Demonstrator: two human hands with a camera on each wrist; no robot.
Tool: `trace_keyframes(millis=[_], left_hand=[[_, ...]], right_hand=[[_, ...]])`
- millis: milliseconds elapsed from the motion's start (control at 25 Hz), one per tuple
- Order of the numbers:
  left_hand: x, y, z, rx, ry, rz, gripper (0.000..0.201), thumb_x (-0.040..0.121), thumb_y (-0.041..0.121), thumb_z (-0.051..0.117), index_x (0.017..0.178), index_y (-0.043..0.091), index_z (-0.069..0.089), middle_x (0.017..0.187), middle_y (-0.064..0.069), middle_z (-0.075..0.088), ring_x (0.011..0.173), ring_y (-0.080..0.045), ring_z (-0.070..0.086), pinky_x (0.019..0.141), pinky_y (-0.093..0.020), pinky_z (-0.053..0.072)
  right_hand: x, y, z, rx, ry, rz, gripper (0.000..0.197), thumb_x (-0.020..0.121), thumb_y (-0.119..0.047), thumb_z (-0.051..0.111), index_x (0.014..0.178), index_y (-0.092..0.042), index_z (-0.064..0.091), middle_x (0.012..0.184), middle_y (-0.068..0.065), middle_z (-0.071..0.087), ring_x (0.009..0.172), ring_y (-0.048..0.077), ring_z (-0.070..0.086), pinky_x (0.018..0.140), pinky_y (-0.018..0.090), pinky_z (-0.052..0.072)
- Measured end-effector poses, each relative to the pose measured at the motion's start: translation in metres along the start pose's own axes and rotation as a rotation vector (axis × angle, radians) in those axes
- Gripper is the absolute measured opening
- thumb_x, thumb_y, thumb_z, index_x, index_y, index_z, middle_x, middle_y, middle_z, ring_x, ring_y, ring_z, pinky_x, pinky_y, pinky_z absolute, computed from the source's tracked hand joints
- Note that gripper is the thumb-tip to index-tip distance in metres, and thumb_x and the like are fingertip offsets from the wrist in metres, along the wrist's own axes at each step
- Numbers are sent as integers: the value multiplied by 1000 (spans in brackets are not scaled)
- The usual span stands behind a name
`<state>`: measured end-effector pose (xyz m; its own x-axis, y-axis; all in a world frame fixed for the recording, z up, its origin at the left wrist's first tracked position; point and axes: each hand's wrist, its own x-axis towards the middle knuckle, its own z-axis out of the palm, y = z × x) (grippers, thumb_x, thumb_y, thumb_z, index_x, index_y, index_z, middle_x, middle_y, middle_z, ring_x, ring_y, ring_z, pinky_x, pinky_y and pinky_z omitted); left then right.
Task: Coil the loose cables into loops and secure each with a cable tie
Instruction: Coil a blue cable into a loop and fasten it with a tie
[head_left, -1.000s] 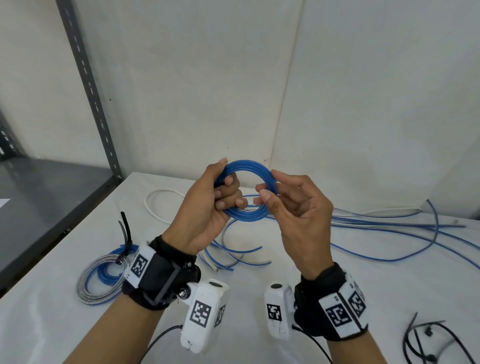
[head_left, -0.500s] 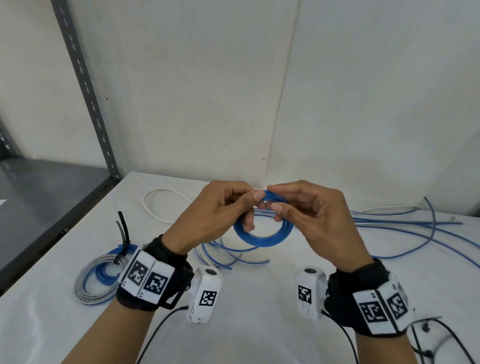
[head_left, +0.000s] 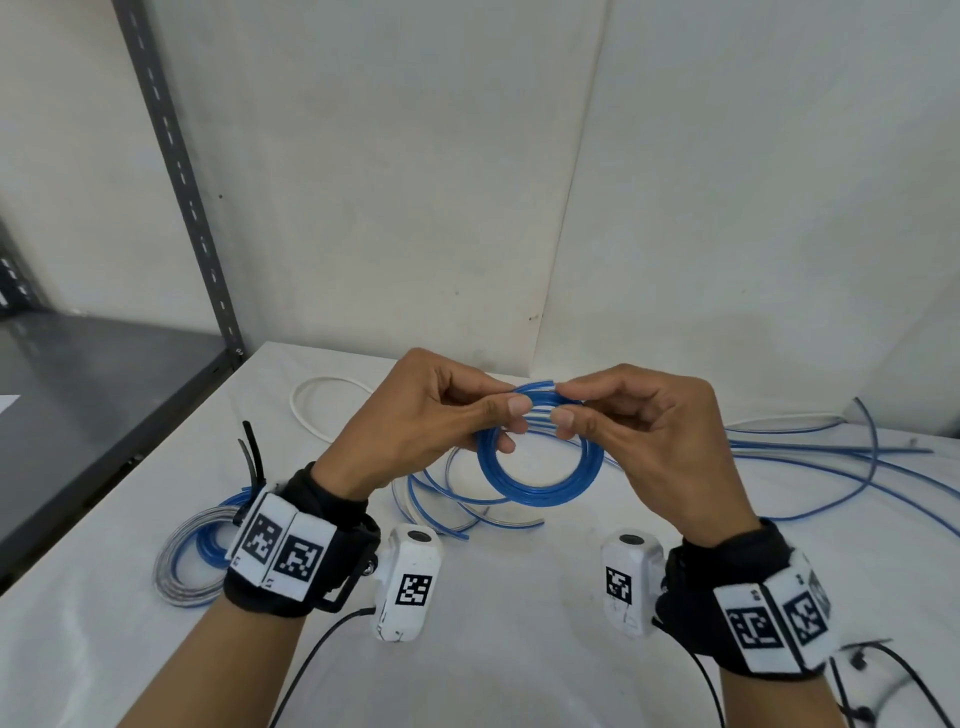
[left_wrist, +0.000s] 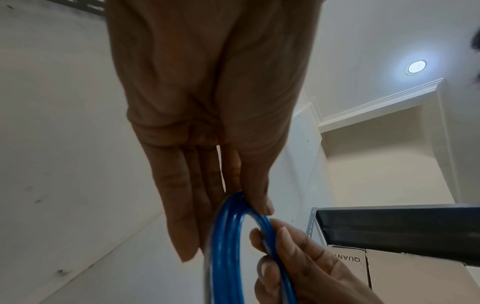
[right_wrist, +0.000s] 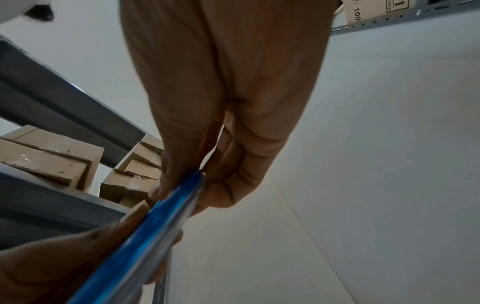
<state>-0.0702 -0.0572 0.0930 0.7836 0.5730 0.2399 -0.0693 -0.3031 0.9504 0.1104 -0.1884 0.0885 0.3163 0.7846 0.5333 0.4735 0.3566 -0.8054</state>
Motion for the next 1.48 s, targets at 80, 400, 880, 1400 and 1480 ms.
trace_keyframes(millis=[80,400,880,1400,1480], left_hand=[[-1,-1,-1,22,-28,1,19,93,19,70,99,4,80,87,-12,78,79,-24,75,82,-40,63],[1,-5,-2,8,-158,-91,26,97,31,62,93,10,78,78,-11,71,73,-22,67,83,-40,59],[11,-8,27,-349,-187,-296,40,108,34,40,74,15,49,64,4,17,58,-17,11,66,-29,43],[-5,-41,118,-145,-450,-400,41,109,33,40,74,15,50,62,5,21,51,-12,18,60,-27,35],[-8,-39,122,-154,-465,-397,41,109,33,40,73,15,51,60,6,21,52,-12,18,61,-28,34]], right_hand=[[0,2,-3,23,-19,8,17,75,-18,81,91,-17,77,81,10,76,71,24,74,78,39,60],[-2,4,-2,-81,-126,-25,26,82,-22,76,108,-21,77,92,-4,73,73,23,74,74,35,59],[-1,2,0,-64,-82,48,20,86,-7,78,105,-13,78,88,6,76,74,25,74,79,43,61],[-84,31,-145,-1137,-553,926,25,80,-41,83,84,-18,75,85,2,76,77,17,68,73,30,56],[-100,32,-159,-1274,-424,969,35,79,-45,83,88,-14,72,92,5,74,85,22,69,78,33,57]])
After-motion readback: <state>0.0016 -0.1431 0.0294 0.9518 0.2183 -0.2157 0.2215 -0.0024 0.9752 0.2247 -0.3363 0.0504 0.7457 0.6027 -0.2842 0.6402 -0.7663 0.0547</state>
